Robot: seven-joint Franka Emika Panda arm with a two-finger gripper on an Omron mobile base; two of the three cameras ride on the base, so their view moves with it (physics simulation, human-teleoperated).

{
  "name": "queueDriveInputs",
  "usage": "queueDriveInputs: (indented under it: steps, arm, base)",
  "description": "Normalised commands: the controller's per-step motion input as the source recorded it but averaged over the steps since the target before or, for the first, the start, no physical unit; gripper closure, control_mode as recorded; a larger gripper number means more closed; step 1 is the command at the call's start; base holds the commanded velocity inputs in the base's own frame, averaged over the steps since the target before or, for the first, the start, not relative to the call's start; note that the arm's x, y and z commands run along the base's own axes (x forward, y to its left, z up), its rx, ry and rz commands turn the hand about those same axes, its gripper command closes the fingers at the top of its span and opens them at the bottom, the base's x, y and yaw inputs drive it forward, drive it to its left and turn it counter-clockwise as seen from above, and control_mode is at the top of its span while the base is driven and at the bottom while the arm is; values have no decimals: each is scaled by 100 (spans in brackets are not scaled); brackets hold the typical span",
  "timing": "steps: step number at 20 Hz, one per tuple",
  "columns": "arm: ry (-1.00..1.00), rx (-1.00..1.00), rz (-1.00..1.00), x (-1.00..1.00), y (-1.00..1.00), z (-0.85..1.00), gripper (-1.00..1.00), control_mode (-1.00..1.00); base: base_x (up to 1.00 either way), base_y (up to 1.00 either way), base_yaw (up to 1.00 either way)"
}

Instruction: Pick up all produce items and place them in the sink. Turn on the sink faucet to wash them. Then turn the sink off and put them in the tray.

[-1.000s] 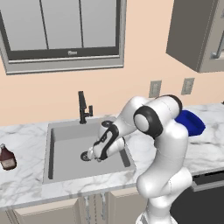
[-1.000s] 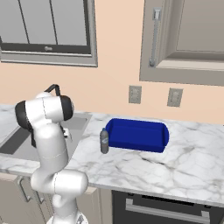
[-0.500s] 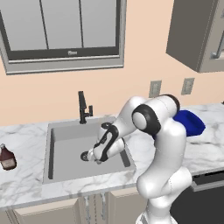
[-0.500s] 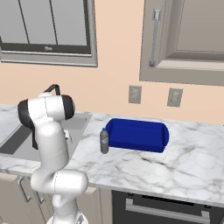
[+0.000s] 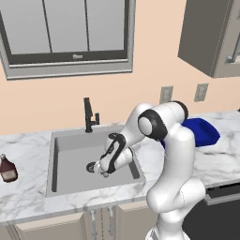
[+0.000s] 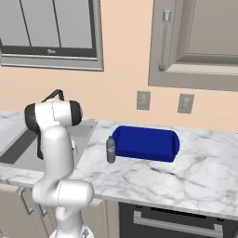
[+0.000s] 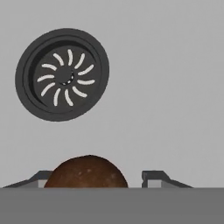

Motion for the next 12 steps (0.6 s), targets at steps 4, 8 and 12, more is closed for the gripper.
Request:
queueDriveInputs:
  steps: [4,8,12]
  arm:
    - [-2,0,0,0,0,4,-100,-100]
    - [-4,0,0,-3,0,29,-100,-100]
    - [-10,-1,0,-18,0,56,-100,-100]
  base:
    - [0,0,0]
    - [0,0,0]
    - [0,0,0]
